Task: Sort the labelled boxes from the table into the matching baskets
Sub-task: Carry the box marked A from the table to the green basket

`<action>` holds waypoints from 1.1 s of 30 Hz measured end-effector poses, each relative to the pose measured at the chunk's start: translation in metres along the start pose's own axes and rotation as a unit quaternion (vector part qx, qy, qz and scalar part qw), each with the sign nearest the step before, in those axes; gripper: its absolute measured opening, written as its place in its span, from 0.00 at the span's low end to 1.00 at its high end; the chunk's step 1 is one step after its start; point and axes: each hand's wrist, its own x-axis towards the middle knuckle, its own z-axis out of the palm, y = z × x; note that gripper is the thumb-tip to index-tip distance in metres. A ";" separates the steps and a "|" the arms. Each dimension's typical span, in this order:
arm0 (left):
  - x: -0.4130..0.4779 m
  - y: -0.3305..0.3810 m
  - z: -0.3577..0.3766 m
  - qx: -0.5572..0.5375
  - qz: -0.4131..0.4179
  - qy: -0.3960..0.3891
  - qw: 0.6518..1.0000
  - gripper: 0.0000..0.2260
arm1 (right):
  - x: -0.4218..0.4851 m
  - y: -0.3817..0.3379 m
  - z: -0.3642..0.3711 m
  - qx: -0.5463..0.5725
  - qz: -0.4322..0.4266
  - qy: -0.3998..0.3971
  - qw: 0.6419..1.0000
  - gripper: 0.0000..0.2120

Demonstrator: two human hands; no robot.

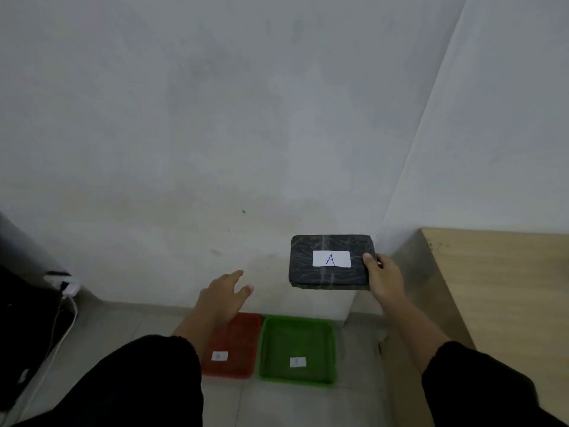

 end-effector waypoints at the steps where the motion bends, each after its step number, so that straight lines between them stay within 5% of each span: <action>1: 0.007 -0.008 -0.004 -0.001 0.007 -0.010 1.000 0.26 | -0.004 0.001 0.007 0.000 0.008 0.009 1.000 0.15; 16: 0.103 -0.116 0.068 -0.037 -0.024 -0.100 0.994 0.25 | 0.002 0.098 0.100 -0.019 0.113 0.056 0.992 0.16; 33: 0.268 -0.306 0.392 -0.063 0.010 -0.074 0.995 0.26 | 0.090 0.445 0.290 -0.026 0.130 0.038 0.990 0.17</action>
